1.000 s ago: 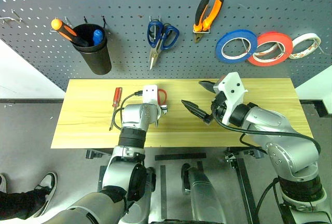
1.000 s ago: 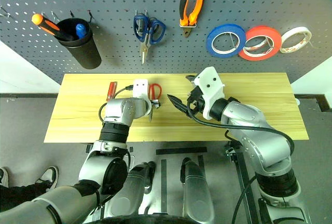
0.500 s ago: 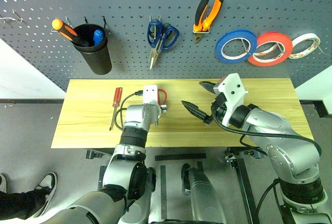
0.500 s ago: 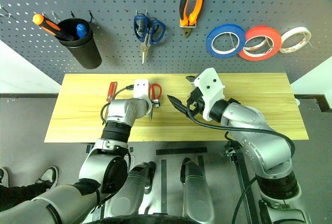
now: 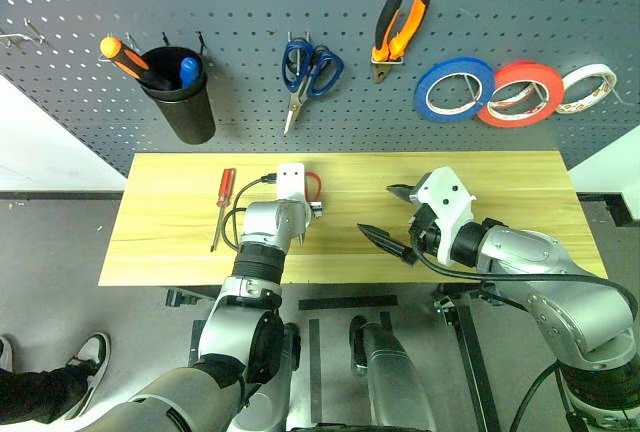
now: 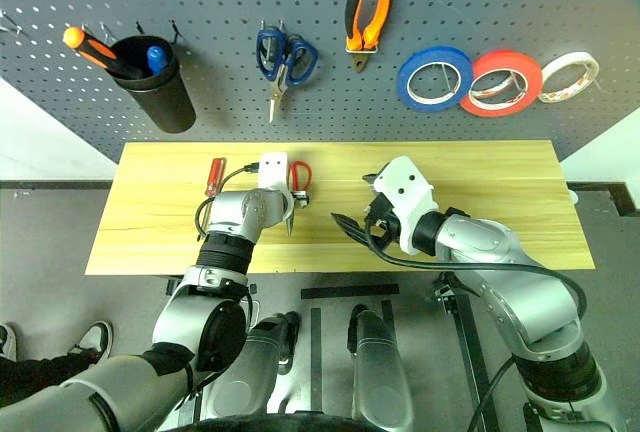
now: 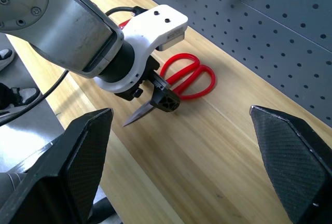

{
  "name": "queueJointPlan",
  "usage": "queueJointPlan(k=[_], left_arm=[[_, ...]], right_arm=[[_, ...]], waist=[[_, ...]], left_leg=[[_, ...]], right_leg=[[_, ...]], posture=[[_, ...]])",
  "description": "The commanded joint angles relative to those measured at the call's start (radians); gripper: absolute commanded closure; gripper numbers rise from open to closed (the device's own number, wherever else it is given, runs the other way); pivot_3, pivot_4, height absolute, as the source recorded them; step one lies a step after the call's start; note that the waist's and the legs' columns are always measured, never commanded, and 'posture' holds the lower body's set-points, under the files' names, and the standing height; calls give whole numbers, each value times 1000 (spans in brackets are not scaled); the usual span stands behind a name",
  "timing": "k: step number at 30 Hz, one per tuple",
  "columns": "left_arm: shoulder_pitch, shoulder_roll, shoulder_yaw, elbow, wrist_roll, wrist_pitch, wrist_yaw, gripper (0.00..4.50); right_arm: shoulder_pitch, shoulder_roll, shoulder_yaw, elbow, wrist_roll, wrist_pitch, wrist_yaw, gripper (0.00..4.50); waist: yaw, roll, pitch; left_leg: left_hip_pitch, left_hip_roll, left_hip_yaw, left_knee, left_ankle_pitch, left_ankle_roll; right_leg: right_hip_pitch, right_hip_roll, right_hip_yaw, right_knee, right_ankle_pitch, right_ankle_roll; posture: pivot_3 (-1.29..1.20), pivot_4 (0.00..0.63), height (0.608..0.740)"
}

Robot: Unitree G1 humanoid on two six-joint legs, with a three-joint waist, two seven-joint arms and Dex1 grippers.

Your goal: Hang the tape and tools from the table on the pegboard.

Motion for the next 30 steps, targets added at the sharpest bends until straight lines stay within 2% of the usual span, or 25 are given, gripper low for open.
queueJointPlan(k=[1,6,17,24,30], left_arm=[[17,-11,-12,25,5,15,-8,0],[17,-11,-10,33,8,15,-11,0],[13,-11,-6,39,17,18,-22,3486],[17,-19,-11,28,16,23,-27,3487],[51,-24,-57,-56,22,63,-56,3487]], right_arm=[[-5,-3,-8,-49,-2,-10,0,74],[-4,-3,-13,-49,-1,-13,-1,74],[-7,-3,-16,-48,-8,-21,-8,0],[-9,2,-14,-43,-17,-26,-8,0],[-14,5,-10,-36,-28,-29,-8,0]], waist=[[0,0,0],[0,0,0],[2,0,0],[2,0,0],[1,0,0]], left_leg=[[0,0,0,0,0,0],[0,0,0,0,0,0],[0,0,0,0,0,0],[0,0,0,0,0,0],[0,0,0,0,0,-1]], right_leg=[[0,0,0,0,0,0],[0,0,0,0,0,0],[1,0,0,-1,0,0],[1,0,0,-1,0,1],[1,0,0,-1,0,1]], posture=[[85,351,740],[84,352,740],[83,356,740],[84,355,740],[84,351,740]])
